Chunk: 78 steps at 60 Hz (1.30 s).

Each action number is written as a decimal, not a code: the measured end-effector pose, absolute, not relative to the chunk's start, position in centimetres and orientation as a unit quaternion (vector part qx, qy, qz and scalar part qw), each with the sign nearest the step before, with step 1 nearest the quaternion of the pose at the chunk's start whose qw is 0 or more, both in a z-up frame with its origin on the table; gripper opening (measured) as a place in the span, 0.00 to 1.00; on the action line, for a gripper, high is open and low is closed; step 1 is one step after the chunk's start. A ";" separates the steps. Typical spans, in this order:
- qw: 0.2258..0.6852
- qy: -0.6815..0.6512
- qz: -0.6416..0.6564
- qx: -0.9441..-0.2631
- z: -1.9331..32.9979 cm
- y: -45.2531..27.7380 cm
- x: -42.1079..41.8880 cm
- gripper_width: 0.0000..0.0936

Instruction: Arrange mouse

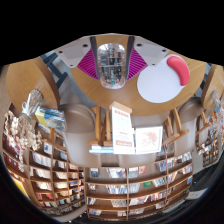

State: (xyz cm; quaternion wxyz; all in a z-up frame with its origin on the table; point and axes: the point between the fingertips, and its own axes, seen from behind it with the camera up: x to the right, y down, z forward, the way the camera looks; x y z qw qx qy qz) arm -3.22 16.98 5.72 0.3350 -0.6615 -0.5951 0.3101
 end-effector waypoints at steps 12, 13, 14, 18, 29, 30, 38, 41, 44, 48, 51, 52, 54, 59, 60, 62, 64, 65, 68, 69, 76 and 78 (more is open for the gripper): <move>0.343 -0.607 0.342 -0.630 9.7 7.4 -8.4 0.45; 0.340 -0.607 0.343 -0.631 9.4 6.6 -9.1 0.45; 0.336 -0.606 0.346 -0.633 9.2 5.8 -9.6 0.45; 0.314 -0.602 0.352 -0.645 7.7 2.8 -11.2 0.45; 0.302 -0.610 0.331 -0.653 1.9 -1.3 -14.2 0.45; 0.302 -0.613 0.329 -0.651 1.5 -1.4 -14.2 0.45; 0.306 -0.626 0.309 -0.647 -1.1 -2.6 -14.2 0.45; 0.322 -0.619 0.311 -0.645 -0.6 -2.5 -14.5 0.46; 0.323 -0.617 0.311 -0.647 -0.8 -2.3 -14.8 0.49; 0.319 -0.615 0.315 -0.649 -1.0 -2.4 -14.8 0.54; 0.317 -0.615 0.315 -0.650 -1.0 -2.3 -14.6 0.62; 0.317 -0.615 0.315 -0.650 -0.8 -2.2 -14.4 0.67; 0.324 -0.612 0.313 -0.650 -0.3 -1.8 -14.1 0.78; 0.342 -0.608 0.320 -0.641 2.1 -1.3 -12.4 0.91; 0.346 -0.607 0.321 -0.639 2.7 -1.2 -11.9 0.92; 0.351 -0.607 0.325 -0.635 3.9 -1.1 -10.5 0.91; 0.356 -0.607 0.327 -0.631 5.1 -0.9 -8.9 0.91; 0.359 -0.606 0.327 -0.630 5.7 -0.9 -7.9 0.92; 0.367 -0.605 0.327 -0.626 7.5 -0.6 -4.8 0.91; 0.370 -0.603 0.327 -0.626 8.1 -0.5 -3.8 0.91; 0.397 -0.590 0.331 -0.620 11.3 0.6 4.0 0.91; 0.409 -0.584 0.337 -0.615 12.1 0.8 6.0 0.91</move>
